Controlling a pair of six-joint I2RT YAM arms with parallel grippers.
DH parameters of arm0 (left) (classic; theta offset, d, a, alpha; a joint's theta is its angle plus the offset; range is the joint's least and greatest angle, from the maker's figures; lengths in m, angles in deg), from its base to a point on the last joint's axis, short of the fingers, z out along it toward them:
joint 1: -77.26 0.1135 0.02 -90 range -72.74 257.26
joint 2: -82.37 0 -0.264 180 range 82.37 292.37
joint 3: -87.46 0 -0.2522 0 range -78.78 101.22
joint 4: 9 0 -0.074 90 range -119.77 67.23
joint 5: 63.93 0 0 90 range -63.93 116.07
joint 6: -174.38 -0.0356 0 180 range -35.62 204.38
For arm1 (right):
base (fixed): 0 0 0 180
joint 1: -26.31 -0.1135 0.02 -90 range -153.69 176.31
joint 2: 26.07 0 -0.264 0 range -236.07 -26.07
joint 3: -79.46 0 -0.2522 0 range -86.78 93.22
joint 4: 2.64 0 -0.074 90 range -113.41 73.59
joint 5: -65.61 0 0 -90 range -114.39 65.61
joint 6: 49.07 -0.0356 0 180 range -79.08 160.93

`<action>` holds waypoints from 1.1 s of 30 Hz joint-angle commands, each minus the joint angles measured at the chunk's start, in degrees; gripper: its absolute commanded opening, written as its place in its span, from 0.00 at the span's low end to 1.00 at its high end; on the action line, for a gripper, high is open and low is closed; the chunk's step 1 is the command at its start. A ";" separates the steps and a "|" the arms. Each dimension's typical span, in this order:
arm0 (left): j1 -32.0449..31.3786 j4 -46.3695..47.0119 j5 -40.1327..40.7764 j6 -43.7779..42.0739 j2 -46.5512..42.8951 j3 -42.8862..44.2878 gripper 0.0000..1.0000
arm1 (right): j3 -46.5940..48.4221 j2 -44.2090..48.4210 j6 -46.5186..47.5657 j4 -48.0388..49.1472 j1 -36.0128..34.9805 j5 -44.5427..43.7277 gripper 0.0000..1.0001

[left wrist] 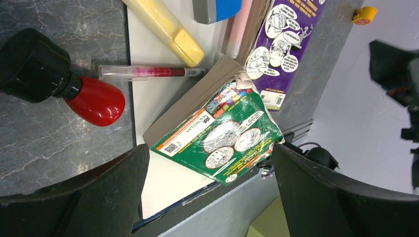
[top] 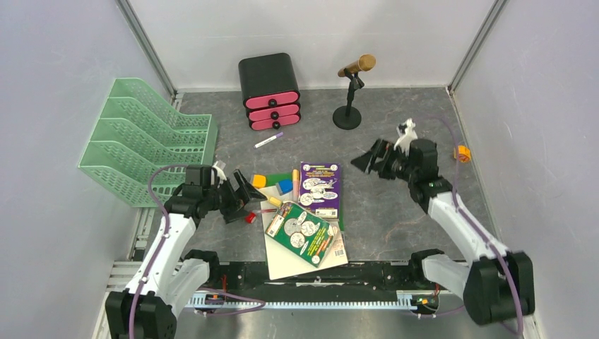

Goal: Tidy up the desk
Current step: Pick up the book at the corner of the board.

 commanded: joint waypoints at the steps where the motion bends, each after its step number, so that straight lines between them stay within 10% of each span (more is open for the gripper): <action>1: 0.14 -0.89 -0.88 -2.84 1.35 1.18 1.00 | -7.68 10.03 4.74 -6.41 -1.90 -0.15 0.99; 12: -1.88 -0.74 -0.15 -2.58 3.34 1.21 1.00 | -10.37 12.72 18.77 -22.26 -4.42 3.60 0.99; 33: -22.28 -4.91 15.50 14.49 9.38 5.04 1.00 | -6.91 4.51 23.40 -23.35 -7.42 8.74 0.99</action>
